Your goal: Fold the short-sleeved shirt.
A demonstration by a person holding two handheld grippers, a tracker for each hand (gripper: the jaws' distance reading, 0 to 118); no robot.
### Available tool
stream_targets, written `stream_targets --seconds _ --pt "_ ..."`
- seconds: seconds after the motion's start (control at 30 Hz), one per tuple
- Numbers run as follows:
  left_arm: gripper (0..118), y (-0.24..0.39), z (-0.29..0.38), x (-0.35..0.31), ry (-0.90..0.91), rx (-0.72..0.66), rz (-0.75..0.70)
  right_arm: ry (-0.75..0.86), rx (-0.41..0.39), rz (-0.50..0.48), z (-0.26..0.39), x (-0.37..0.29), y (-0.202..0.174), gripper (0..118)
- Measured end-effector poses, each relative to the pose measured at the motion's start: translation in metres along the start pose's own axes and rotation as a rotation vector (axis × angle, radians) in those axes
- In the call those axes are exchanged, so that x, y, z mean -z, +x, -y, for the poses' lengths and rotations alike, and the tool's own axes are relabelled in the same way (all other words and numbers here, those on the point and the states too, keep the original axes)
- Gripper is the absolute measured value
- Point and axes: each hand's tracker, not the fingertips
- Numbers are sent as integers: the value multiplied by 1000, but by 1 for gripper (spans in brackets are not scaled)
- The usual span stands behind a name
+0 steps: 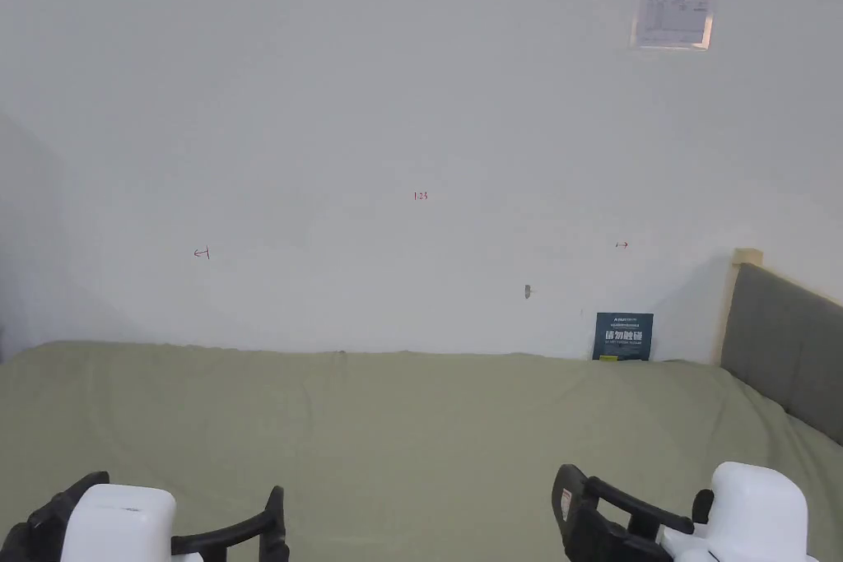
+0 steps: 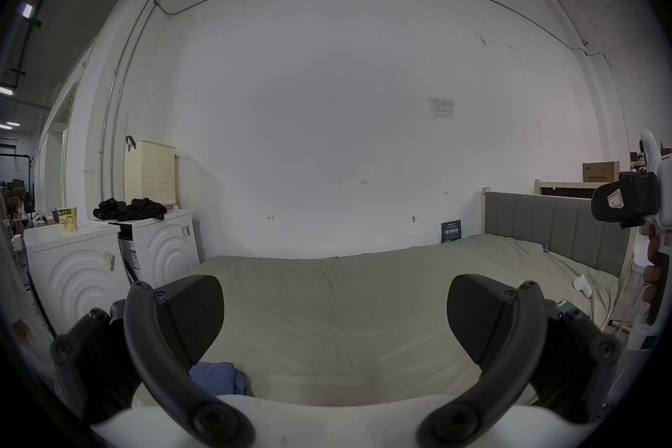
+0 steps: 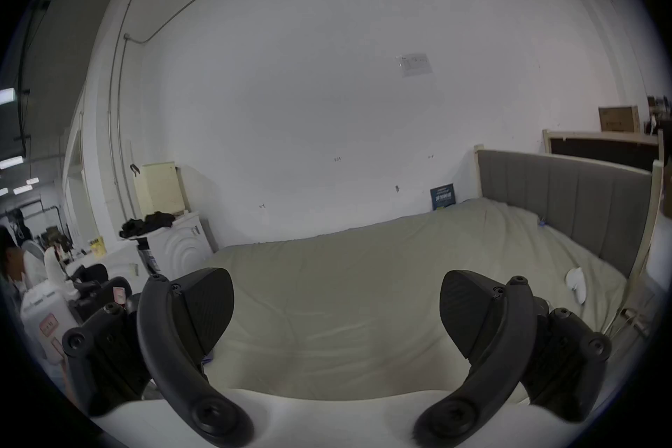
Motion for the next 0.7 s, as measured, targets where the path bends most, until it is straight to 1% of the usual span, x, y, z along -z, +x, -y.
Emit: stream_targets --seconds 0.07,0.17,0.23,0.33,0.37,0.43,0.5,0.53,0.57,0.7 --pt "118 1 0 0 0 0 0 -37 51 -65 -1 4 6 114" --pt "118 1 -1 0 1 5 -1 -44 67 -52 -2 6 10 114" --pt "118 1 -1 0 2 8 -6 -82 69 -89 -4 9 14 114" --pt "118 0 -1 0 1 3 -4 -119 46 -79 -3 16 17 114" --pt "118 0 -1 0 2 3 -6 -116 28 -71 -2 18 18 114" --pt "118 -1 0 0 0 0 -4 -82 -57 -9 1 21 16 114" --pt "118 -1 0 -1 -3 -2 -3 -42 -133 73 4 24 12 114" --pt "118 -1 0 -1 -2 -1 -3 -24 -165 85 7 25 11 114" --pt "118 0 0 -1 -2 0 -2 -15 -177 79 8 26 11 114" --pt "118 1 1 0 -6 -2 5 -7 -169 43 10 28 12 114"
